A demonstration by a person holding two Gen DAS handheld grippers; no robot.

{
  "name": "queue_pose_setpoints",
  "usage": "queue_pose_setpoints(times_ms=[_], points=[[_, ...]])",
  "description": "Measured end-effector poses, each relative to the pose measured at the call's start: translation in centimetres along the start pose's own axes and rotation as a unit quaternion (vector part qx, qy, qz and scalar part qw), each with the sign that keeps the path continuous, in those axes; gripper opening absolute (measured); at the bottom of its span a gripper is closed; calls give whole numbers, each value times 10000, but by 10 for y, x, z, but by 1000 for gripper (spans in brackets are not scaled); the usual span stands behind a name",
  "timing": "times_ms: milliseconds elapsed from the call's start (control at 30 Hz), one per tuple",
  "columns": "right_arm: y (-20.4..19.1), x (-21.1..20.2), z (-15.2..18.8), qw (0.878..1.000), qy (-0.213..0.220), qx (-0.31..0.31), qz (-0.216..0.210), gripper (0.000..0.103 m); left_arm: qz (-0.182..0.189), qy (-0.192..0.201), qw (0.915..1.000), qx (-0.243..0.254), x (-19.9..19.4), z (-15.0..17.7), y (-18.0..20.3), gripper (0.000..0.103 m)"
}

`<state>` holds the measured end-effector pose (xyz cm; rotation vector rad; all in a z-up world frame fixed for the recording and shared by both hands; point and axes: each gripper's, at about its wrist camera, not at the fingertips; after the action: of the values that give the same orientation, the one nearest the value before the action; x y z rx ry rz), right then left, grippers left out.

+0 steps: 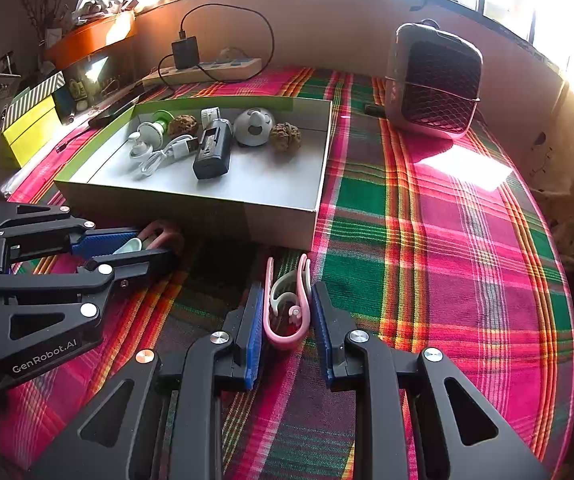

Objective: Organize objects
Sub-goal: 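Carry the pink case with the left gripper while the right gripper carries the hook into the box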

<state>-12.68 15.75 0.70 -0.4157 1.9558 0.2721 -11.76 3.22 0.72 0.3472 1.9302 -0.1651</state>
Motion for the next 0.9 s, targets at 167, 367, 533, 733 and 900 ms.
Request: queue_pose_setpoints(times_ms=[167, 367, 533, 733, 900], points=[[-2, -3, 5, 10000, 24, 60, -32, 24, -43, -6, 10000, -5, -2, 3, 2, 16], [-5, -7, 8, 9999, 47, 77, -57, 24, -67, 13, 10000, -21, -4, 6, 4, 16], [-8, -9, 10, 9999, 71, 85, -73, 24, -85, 49, 9999, -26, -8, 8, 4, 16], [-9, -14, 11, 9998, 120, 143, -89, 24, -125, 119, 9998, -87, -14, 10, 3, 16], [-11, -19, 12, 9997, 176, 176, -70, 24, -155, 156, 9996, -151, -18, 13, 1, 16]])
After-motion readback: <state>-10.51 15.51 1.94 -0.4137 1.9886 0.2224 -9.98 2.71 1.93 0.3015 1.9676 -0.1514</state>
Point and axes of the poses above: each gripper's, at about its wrist camera, not at the fingertips, and x roughly the way its jaws point, y to its right, z to its underside, and after that the axes turned 15 degrees about -y, right-handed
